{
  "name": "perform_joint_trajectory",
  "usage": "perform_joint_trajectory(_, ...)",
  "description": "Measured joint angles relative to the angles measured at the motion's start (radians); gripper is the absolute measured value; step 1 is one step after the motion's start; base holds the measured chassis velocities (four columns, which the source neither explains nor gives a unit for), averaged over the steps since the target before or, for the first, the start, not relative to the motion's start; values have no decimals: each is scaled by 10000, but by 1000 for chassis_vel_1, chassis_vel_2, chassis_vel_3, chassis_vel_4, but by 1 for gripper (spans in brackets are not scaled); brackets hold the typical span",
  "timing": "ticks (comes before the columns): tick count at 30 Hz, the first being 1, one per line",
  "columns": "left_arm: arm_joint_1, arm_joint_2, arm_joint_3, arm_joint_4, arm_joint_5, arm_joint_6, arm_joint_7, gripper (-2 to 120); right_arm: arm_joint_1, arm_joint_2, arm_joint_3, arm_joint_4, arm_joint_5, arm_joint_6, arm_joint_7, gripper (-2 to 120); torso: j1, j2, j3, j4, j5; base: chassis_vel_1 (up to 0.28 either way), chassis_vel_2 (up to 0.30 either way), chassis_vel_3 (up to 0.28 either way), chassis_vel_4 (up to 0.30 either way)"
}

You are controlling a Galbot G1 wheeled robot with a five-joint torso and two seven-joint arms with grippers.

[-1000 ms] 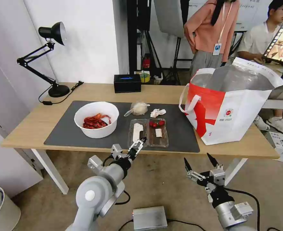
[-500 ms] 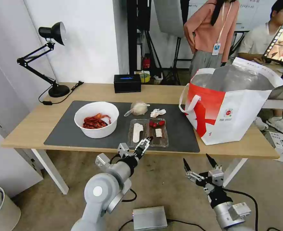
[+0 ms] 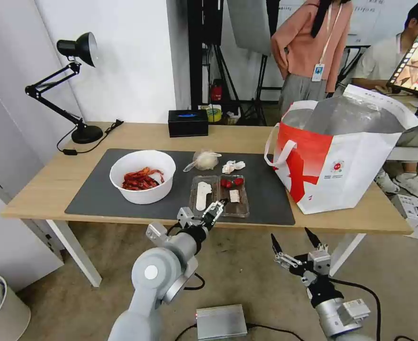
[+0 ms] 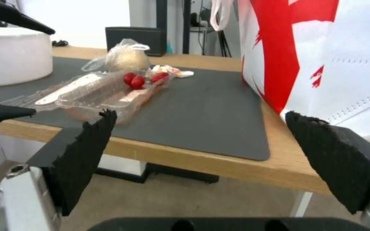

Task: Pick up the trash from the table and place it into the takeout bag.

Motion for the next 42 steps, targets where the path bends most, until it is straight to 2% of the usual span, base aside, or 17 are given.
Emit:
perform_joint_trajectory(20, -167, -31, 9, 149, -23, -191, -78, 100, 17, 58, 5, -72, 4, 34, 5, 100, 0, -1, 0, 0, 0, 0, 0, 0, 0)
perform_joint_trajectory(26, -92, -22, 2, 12, -60, -129, -139, 100, 39, 52, -5, -112, 6, 35, 11, 100, 0, 0, 0, 0, 0, 0, 0, 0, 0)
perform_joint_trajectory(42, -188, -75, -34, 271, -60, 50, -371, 100, 23, 37, -10, -106, 20, 90, 23, 100, 0, -1, 0, 0, 0, 0, 0, 0, 0)
